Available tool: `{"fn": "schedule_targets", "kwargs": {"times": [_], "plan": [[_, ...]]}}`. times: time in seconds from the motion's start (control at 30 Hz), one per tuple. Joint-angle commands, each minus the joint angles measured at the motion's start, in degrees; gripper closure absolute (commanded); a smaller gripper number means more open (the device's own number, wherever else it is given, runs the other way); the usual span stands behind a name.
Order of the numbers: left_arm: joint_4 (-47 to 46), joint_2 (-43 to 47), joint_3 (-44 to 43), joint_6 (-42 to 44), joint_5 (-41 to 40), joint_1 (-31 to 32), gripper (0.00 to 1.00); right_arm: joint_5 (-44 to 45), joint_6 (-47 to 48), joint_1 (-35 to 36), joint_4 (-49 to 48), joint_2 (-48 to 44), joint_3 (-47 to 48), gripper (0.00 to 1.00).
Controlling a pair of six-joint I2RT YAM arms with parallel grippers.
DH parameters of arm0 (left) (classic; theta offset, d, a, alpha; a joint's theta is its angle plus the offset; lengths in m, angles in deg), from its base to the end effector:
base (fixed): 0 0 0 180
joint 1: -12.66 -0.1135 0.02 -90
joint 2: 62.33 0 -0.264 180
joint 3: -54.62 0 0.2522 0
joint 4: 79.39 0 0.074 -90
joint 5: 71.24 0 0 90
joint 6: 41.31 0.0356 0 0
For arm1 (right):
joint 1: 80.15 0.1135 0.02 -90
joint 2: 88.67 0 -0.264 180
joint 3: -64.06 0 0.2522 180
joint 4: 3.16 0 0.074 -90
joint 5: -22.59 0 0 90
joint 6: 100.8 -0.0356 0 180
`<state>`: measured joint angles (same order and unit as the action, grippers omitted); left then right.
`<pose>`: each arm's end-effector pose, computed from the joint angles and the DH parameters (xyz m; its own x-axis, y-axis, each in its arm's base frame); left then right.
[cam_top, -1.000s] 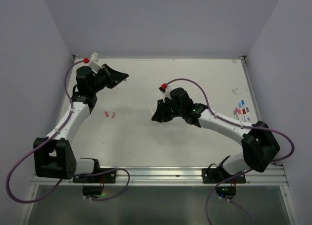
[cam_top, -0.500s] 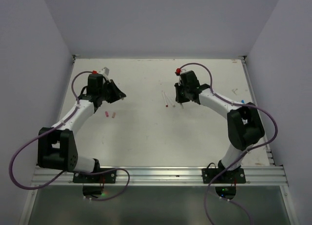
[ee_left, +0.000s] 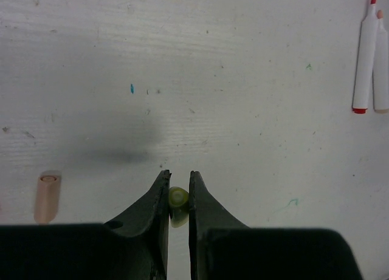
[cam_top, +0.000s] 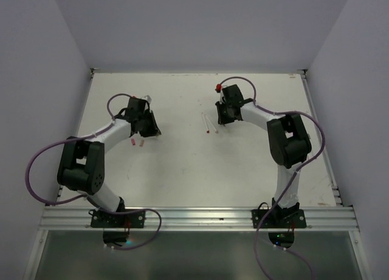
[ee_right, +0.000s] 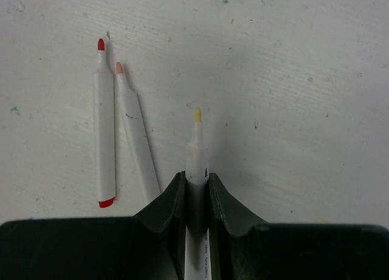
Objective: Open the pen caps
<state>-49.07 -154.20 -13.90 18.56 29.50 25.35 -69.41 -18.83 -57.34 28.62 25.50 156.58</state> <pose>0.3153 -0.0778 0.1896 -0.8422 -0.3159 -0.4370 -0.1147 0.8968 -0.4272 0.3939 0.1670 0.1733 -0.7899 -0.1807 -0.5860 -0.2992 0.9477 0.1110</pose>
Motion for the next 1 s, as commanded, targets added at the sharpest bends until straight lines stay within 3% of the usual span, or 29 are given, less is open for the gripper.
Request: {"fn": "schedule_targets", "kwargs": {"times": [0.0,0.27,0.6,0.97], "plan": [[2.3,-1.1,-2.5,2.8,-3.8,0.1,1.00,-1.3,1.5,0.0,-1.9,1.5,2.7,1.00],[5.1,-2.2,-2.5,4.1,-9.4,0.4,1.00,-1.9,2.4,0.0,-2.7,3.2,3.6,0.98],[7.9,-4.7,-1.7,4.6,-19.8,0.8,0.99,-4.2,1.6,0.1,-3.7,5.0,3.8,0.82],[8.2,-3.7,-1.1,3.7,-23.7,1.6,0.71,-4.9,2.0,0.5,-2.5,5.0,4.7,0.72]]}}
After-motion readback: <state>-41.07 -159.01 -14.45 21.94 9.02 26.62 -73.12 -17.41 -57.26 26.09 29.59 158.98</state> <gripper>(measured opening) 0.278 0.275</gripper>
